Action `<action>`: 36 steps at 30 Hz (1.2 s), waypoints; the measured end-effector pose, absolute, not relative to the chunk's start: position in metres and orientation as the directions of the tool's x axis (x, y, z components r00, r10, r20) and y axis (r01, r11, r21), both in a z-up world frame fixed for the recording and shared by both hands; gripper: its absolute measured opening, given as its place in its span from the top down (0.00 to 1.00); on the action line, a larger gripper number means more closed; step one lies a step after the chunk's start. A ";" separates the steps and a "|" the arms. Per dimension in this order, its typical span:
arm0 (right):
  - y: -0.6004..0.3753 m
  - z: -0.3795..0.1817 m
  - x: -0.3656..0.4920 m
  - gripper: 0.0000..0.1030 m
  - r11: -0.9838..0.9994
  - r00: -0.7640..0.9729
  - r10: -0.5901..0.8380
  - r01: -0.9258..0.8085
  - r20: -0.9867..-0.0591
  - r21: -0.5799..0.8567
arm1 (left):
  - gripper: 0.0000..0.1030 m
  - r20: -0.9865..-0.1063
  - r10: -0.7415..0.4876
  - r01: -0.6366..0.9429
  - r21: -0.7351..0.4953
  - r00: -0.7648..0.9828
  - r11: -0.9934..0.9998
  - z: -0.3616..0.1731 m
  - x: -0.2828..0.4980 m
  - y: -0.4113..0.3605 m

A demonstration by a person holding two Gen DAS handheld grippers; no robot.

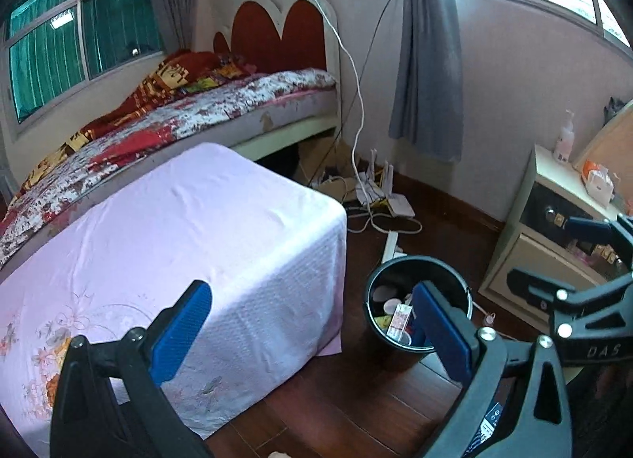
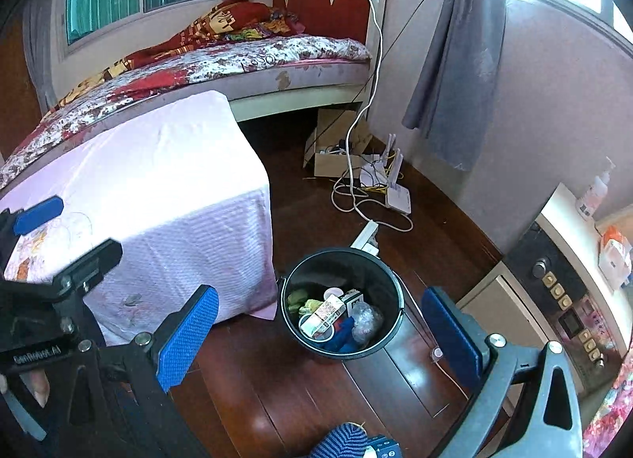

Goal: Collect trash

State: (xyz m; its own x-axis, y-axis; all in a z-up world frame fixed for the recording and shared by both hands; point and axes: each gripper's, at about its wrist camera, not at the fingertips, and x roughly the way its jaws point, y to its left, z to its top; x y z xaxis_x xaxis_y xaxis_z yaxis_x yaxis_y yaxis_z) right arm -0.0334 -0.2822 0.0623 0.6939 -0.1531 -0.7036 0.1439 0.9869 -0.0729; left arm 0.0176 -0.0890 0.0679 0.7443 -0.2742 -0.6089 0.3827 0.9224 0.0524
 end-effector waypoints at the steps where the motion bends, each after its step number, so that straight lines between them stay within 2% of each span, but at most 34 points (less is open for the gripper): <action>1: -0.282 0.064 -0.037 0.00 0.987 0.697 -0.153 0.145 -0.701 -0.072 | 0.01 -0.601 -0.275 0.380 0.052 0.751 0.924 0.070 0.016 -0.088; 9: -0.285 0.078 -0.052 0.00 0.984 0.719 -0.167 0.169 -0.675 -0.064 | 0.01 -0.572 -0.286 0.383 0.054 0.769 0.922 0.082 0.009 -0.088; 36: -0.290 0.078 -0.053 0.00 0.981 0.712 -0.179 0.185 -0.679 -0.065 | 0.01 -0.571 -0.285 0.386 0.061 0.770 0.920 0.083 0.011 -0.091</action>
State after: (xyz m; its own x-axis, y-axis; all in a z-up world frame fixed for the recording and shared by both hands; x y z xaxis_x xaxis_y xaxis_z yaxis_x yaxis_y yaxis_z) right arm -0.0529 -0.2897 0.0775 0.7123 -0.1792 -0.6786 0.1850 0.9806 -0.0647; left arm 0.0107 -0.0905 0.0834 0.7702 -0.2850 -0.5706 0.3860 0.9205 0.0613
